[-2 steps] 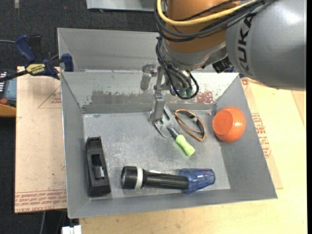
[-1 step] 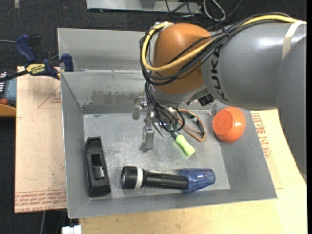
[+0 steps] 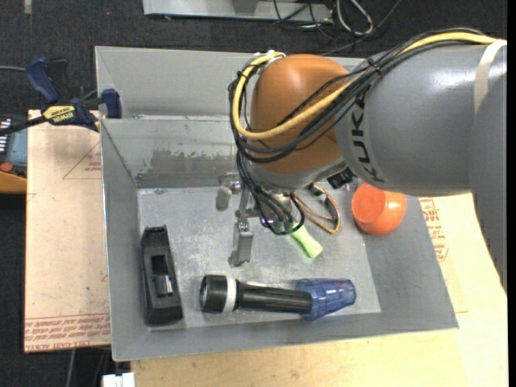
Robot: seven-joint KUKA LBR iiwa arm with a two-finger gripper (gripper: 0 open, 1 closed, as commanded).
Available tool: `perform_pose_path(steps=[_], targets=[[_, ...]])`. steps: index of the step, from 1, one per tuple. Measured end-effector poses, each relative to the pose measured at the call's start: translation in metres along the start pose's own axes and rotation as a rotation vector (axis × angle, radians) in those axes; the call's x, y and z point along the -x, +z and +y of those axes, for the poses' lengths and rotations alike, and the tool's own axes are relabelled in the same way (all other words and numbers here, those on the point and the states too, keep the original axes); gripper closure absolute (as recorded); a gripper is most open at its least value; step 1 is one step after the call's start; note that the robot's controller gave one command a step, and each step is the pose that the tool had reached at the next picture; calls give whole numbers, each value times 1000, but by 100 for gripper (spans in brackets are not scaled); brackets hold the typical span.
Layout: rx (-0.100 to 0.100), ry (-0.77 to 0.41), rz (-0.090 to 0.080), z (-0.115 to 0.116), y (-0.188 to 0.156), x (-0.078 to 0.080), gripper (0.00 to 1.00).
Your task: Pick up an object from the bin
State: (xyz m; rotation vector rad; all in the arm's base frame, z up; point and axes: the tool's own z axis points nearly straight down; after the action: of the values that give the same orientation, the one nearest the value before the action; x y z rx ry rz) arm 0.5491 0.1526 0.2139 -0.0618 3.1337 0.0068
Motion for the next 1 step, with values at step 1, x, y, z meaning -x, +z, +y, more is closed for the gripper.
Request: perform_pose_path(steps=[1], targets=[[0,-116,4,11,77,-43,0]])
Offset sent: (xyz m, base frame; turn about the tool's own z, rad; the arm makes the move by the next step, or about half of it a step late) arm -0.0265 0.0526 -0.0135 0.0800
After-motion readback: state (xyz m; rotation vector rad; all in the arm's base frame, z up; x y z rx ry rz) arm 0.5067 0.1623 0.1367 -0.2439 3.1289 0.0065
